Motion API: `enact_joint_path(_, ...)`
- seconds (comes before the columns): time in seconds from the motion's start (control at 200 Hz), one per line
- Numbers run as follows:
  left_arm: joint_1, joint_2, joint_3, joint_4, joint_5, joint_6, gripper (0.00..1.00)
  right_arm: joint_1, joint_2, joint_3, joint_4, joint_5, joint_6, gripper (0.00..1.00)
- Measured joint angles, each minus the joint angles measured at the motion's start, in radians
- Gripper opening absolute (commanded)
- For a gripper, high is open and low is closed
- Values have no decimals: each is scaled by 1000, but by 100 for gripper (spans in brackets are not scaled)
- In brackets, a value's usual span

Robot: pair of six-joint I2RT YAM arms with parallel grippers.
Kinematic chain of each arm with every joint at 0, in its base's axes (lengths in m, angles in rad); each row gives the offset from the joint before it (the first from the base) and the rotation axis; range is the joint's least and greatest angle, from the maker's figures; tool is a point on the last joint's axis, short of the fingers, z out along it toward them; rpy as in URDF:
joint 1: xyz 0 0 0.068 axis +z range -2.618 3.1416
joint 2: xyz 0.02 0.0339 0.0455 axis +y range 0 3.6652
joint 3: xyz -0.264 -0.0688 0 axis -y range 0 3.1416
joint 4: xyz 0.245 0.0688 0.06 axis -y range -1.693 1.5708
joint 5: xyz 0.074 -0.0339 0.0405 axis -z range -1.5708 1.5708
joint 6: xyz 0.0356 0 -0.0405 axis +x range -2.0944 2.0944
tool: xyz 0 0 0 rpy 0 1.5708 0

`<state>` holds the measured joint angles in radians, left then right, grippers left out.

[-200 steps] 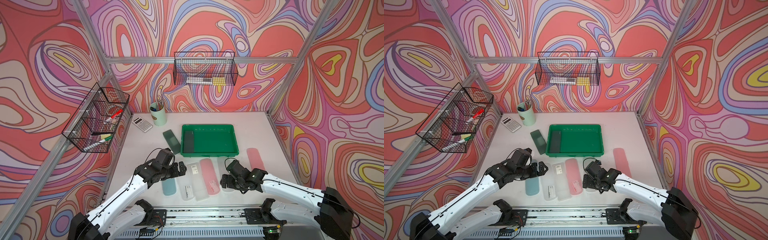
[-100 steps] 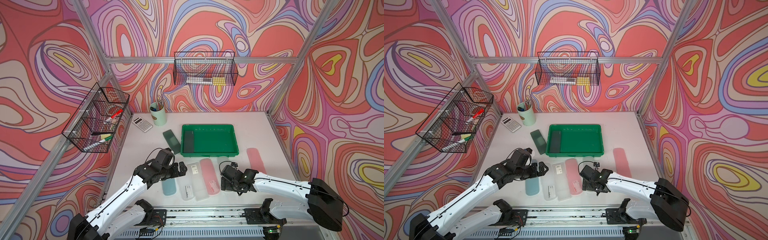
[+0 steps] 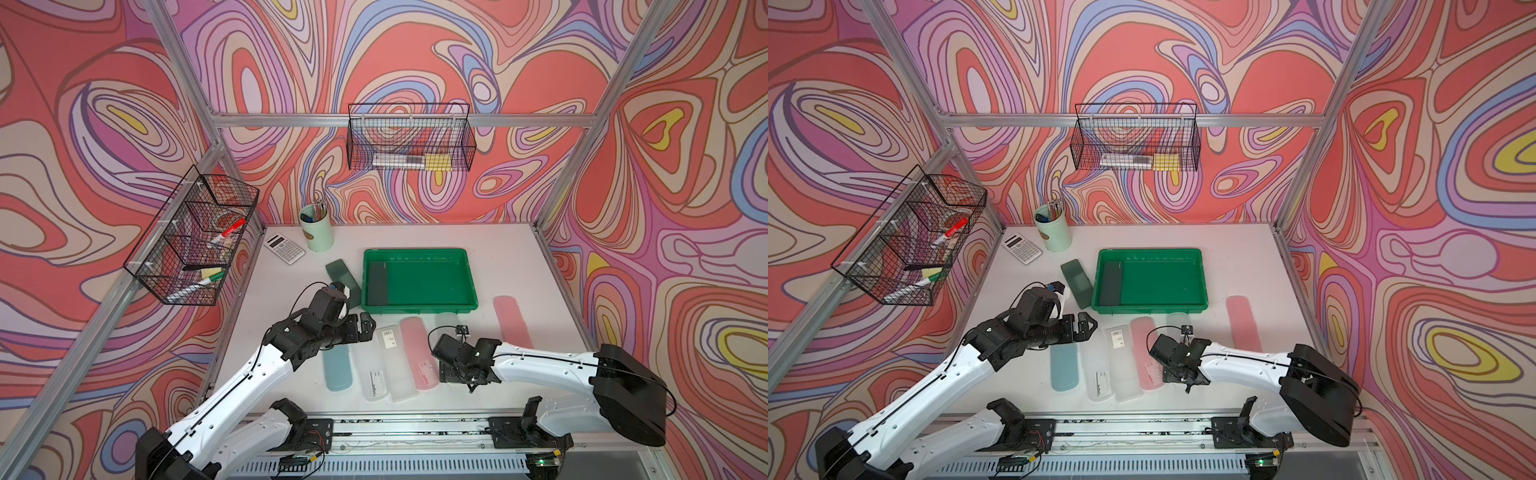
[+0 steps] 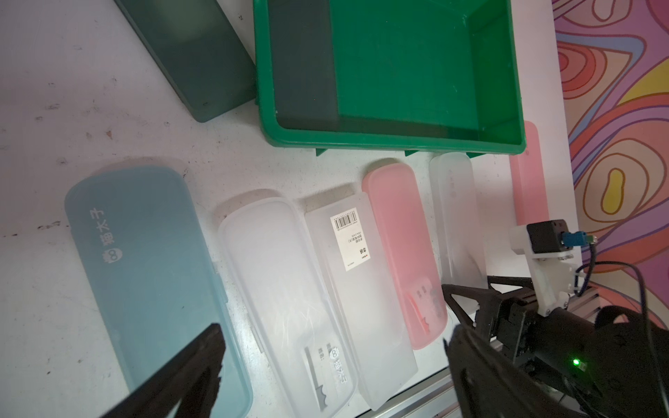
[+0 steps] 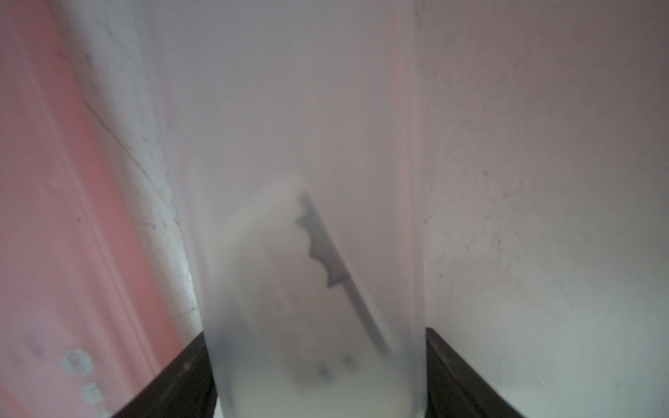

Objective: Put the pencil case into the storage box
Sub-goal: Pick up the pencil case from the center of the board.

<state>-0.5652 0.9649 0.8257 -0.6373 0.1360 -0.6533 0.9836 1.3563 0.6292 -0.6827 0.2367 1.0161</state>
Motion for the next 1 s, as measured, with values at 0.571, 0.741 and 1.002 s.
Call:
enact_joint_path(0.571, 0, 66, 206, 84, -35, 238, 99, 198, -65, 20, -145, 112, 82, 65)
enact_joint_path(0.741, 0, 65, 206, 91, -45, 239, 99, 270, -66, 33, -182, 143, 131, 62)
enact_joint_path(1.002, 0, 50, 206, 133, -29, 251, 99, 364, -79, 77, -269, 201, 207, 62)
